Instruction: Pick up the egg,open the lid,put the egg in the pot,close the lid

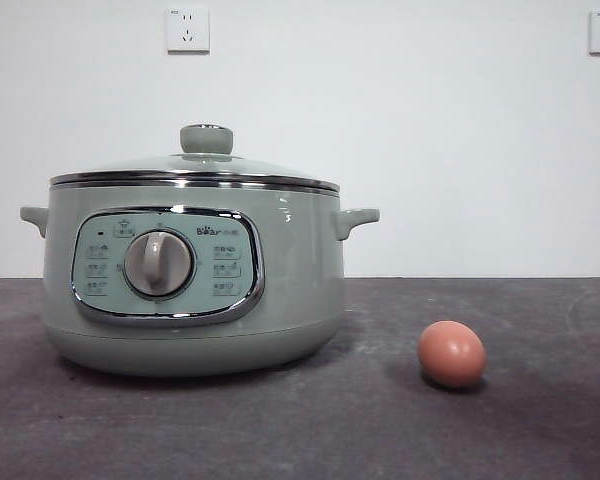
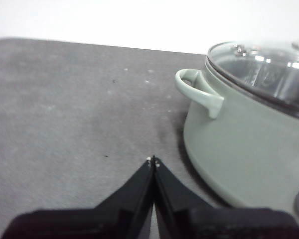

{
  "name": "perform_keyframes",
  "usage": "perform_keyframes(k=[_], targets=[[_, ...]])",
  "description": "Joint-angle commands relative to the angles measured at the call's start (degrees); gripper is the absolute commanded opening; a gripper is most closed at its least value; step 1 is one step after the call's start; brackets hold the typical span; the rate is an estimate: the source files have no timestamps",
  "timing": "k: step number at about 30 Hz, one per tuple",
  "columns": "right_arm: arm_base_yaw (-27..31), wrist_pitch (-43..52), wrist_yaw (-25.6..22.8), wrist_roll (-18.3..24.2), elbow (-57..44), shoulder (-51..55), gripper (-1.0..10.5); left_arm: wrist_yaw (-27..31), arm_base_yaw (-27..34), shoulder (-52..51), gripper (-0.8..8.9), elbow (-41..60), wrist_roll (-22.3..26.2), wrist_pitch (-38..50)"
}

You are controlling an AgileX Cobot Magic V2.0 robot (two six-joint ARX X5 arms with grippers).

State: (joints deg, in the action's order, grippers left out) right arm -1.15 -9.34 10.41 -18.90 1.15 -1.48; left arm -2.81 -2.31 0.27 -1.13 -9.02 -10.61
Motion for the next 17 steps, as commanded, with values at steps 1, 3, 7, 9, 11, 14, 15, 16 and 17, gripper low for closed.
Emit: perform_keyframes(k=[1, 3, 7, 9, 11, 14, 15, 16, 17], targets=[[-0.04, 0.33, 0.46, -5.66, -0.76, 0.13, 0.0, -1.01, 0.13, -0.09, -0.01, 0.87, -4.79, 0.35], [-0.04, 0.31, 1.46, -5.73, -0.63, 0.13, 0.0, -2.08, 0.13, -0.09, -0.01, 0.81, -4.79, 0.33], [-0.04, -0.59, 1.64, -6.45, 1.11, -0.31, -0.1, -4.92, 0.13, -0.09, -0.06, -0.20, -4.96, -0.52], [-0.04, -1.27, 1.64, -7.41, 2.75, -1.01, -0.1, -5.16, 0.13, -0.04, -0.06, -1.90, -4.98, -3.37], [-0.04, -2.19, 1.66, -7.41, 5.03, -2.36, -0.1, -4.79, 0.13, -0.04, -0.06, -4.48, -4.98, -7.41], [-0.04, -3.15, 1.64, -7.13, 9.07, -5.38, -0.1, -4.83, 0.13, 0.31, -0.06, -8.13, -4.98, -10.95], [-0.04, -3.15, 1.66, -7.13, 10.36, -6.47, -0.1, -4.83, 0.13, 0.52, -0.06, -9.22, -5.01, -11.54], [-0.04, -3.15, 1.66, -7.13, 11.96, -7.80, -0.1, -4.92, 0.13, 0.96, -0.06, -10.27, -5.77, -11.45], [-0.04, -3.19, 1.70, -7.10, 13.60, -9.20, -0.1, -5.03, 0.13, 1.38, -0.06, -11.32, -6.97, -11.32]])
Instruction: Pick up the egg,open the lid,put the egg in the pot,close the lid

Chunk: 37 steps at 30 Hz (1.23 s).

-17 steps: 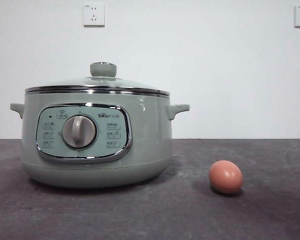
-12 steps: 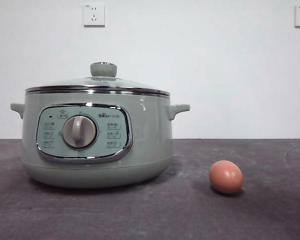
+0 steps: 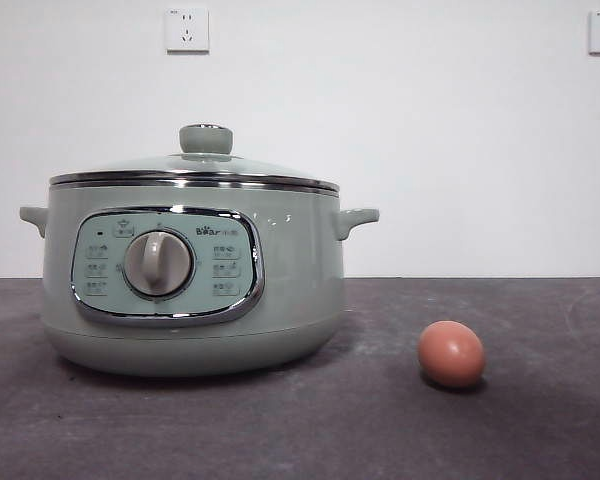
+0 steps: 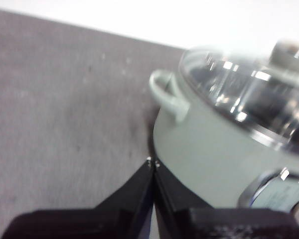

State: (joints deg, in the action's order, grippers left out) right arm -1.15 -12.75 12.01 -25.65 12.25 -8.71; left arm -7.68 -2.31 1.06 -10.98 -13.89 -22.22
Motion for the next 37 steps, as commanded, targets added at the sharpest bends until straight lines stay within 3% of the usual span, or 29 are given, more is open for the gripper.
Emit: perform_keyframes(k=[1, 8, 15, 21, 23, 25, 26, 29, 37], targets=[[-0.04, 0.22, 0.11, -0.22, 3.98, -3.21, -0.1, -0.15, 0.13, 1.01, -0.06, -2.43, -3.26, 0.24], [-0.04, -1.18, 3.15, 3.02, 16.06, -13.92, -0.1, -1.11, 0.13, 6.21, -0.06, -10.86, -5.05, 0.02], [-0.15, -6.34, 4.92, 6.19, 26.93, -23.80, -0.1, -6.49, 0.13, 14.56, -0.06, -20.04, -4.92, -0.13], [-0.15, -9.90, 14.53, 10.75, 32.74, -30.23, 0.0, -12.94, 0.13, 22.56, 0.08, -26.38, -3.93, -0.15], [-0.15, -10.05, 18.32, 11.02, 33.57, -31.89, 0.0, -14.69, 0.13, 25.24, 0.74, -28.02, -3.93, -0.13], [-0.17, -10.08, 20.15, 11.04, 33.94, -33.11, 0.6, -15.96, 0.11, 27.67, 1.93, -29.38, -3.93, -0.15], [-0.28, -10.05, 20.72, 11.04, 33.99, -33.62, 1.5, -16.72, 0.13, 28.87, 2.54, -29.94, -3.93, -0.11], [-1.11, -10.56, 20.81, 10.91, 33.99, -34.64, 3.8, -18.32, 0.02, 31.65, 2.90, -31.34, -3.96, -0.15], [-7.85, -13.40, 19.12, 10.71, 34.01, -37.59, 4.1, -19.80, 0.02, 33.68, 2.89, -33.57, -4.13, 0.74]])
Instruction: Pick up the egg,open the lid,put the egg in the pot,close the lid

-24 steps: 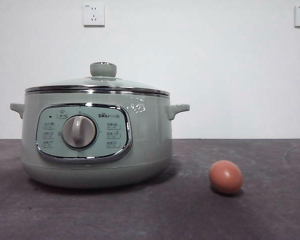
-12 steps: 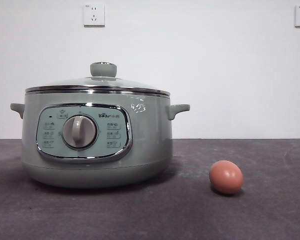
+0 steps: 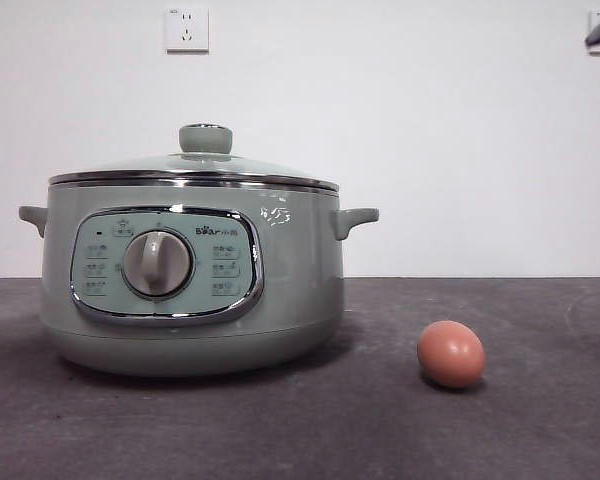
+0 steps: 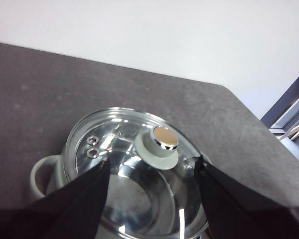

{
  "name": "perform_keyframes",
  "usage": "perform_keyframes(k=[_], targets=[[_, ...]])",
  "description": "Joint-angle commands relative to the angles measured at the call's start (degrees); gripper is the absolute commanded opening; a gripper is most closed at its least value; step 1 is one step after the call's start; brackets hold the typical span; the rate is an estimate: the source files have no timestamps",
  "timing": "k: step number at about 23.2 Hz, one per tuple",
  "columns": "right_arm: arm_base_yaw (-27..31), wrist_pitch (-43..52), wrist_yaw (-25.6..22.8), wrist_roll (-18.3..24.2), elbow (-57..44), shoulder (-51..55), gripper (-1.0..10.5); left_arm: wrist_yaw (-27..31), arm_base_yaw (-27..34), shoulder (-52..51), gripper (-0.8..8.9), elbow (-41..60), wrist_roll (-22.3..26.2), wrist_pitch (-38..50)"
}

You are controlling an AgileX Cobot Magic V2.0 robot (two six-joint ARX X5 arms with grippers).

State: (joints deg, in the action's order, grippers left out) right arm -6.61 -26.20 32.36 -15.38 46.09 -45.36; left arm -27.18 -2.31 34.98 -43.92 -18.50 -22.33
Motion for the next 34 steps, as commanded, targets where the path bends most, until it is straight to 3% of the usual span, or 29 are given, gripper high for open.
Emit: perform_keyframes(k=[1, 10, 15, 25, 28, 31, 34], targets=[[-4.31, -0.09, -3.13, 0.17, 0.20, -1.64, 4.1, -0.26, 0.02, -0.24, 2.89, -0.90, 0.48, 0.87], [-23.06, -6.34, -25.81, 0.02, 3.76, -13.57, 4.1, -0.26, 0.00, -0.26, 2.89, -3.52, 0.48, 0.83], [-29.90, -7.67, -36.74, -1.22, 4.87, -24.59, 4.0, -0.20, 0.00, -0.26, 2.89, -3.69, 0.48, 0.39], [-30.32, -1.79, -36.81, -2.82, 4.87, -43.54, 3.5, -0.04, 0.02, -0.24, 2.89, -3.69, 0.50, -0.07], [-30.21, -1.05, -36.87, -2.80, 4.87, -45.59, 2.3, -0.04, 0.02, -0.24, 2.89, -3.69, 0.50, -0.07], [-30.21, -0.59, -36.85, -2.78, 4.87, -45.72, 0.2, -0.02, 0.00, -0.24, 2.89, -3.69, 0.52, -0.09], [-30.18, -0.70, -36.96, -2.69, 4.87, -45.53, -0.1, -0.07, 0.00, -0.24, 2.89, -3.69, 0.50, -0.74]])
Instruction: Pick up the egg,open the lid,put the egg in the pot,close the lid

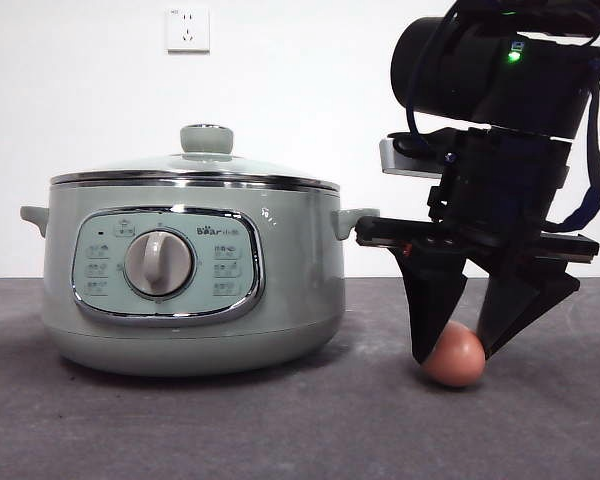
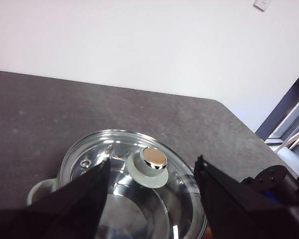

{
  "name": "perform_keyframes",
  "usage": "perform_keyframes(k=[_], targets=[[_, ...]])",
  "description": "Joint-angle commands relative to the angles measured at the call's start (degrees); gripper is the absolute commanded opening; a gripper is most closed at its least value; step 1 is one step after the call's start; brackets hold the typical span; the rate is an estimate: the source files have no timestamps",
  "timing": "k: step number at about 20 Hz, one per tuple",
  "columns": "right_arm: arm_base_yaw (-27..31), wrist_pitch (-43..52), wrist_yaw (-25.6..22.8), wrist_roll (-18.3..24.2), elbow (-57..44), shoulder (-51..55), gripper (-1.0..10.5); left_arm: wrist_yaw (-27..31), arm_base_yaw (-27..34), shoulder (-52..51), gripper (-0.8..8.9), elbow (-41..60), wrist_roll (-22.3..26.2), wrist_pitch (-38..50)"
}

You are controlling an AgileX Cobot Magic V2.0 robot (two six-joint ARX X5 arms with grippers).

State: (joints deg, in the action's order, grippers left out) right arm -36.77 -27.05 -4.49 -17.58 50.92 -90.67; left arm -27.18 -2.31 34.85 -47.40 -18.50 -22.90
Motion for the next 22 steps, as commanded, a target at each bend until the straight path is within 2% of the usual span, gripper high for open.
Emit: perform_keyframes(k=[1, 4, 8, 11, 13, 15, 19, 22], targets=[[0.00, -0.20, -0.09, -0.48, 0.04, 0.26, -0.1, -0.07, 0.00, -0.11, 2.89, -0.22, 0.55, -0.57], [0.00, -2.62, -0.09, -0.26, 0.04, 4.17, -0.1, -0.33, -0.11, 0.48, 2.90, -0.24, 0.70, -0.70], [0.13, -7.93, -0.11, 0.15, 0.04, 14.47, -0.1, -0.33, -2.84, 4.83, 2.94, -0.35, 0.68, -0.04], [0.11, -9.49, -0.17, 0.11, 0.04, 22.67, -0.1, -0.09, -6.78, 9.62, 3.57, -0.35, 0.68, 4.55], [0.17, -10.27, -0.57, 0.11, 0.04, 26.77, -0.1, 0.31, -9.60, 13.03, 3.57, -0.63, 0.68, 8.28], [0.44, -11.30, -0.63, 0.07, 0.04, 29.99, -0.1, 3.85, -13.00, 17.55, 3.57, -2.27, 0.76, 10.25], [0.44, -13.11, -0.63, -0.42, 0.04, 31.89, -0.1, 15.26, -20.57, 27.78, 3.57, -8.55, 7.91, 10.43], [0.44, -13.84, -0.61, -0.50, 0.04, 31.87, -0.1, 21.42, -24.87, 35.08, 3.56, -12.31, 11.02, 9.97]])
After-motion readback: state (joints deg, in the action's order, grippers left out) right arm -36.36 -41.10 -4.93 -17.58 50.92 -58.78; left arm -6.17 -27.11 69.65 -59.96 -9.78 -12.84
